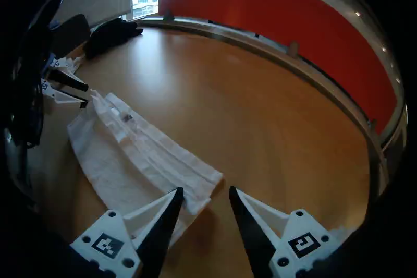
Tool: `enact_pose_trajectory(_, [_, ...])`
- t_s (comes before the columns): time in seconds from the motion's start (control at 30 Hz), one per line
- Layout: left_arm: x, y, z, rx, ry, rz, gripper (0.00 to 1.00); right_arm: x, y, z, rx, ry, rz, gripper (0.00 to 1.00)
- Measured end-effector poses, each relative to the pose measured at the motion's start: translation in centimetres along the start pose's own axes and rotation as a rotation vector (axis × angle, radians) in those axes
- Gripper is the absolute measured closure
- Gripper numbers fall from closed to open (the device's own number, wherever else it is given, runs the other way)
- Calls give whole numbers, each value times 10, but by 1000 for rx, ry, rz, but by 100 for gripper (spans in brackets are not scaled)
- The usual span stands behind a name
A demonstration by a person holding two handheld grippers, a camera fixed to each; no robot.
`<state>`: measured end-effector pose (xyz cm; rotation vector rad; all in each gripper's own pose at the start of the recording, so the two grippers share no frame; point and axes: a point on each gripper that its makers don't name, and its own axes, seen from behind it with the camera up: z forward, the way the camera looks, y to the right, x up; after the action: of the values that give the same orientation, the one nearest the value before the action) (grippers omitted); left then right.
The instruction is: Fold towel
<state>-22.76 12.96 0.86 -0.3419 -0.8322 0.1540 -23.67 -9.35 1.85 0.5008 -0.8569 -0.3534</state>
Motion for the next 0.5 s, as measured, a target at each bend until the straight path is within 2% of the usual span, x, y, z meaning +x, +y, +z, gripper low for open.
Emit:
enact_pose_trajectory(0.03, [0,0,0,0,-2,-3,5,1,0,0,0,4,1,19])
enact_pose_trajectory(0.1, [0,0,0,-1,-3,-11,2,4,2,-1,-1,12,2,6])
enact_pose_trajectory(0.13, [0,-1,0,-1,-2,-15,2,5,2,-1,-3,15,2,3])
enact_pose_trajectory(0.27, [0,-3,-1,4,-1,-29,2,7,6,-2,-15,22,-3,3])
enact_pose_trajectory(0.5, [1,-4,-5,12,2,-15,2,13,10,-6,-29,39,-4,3])
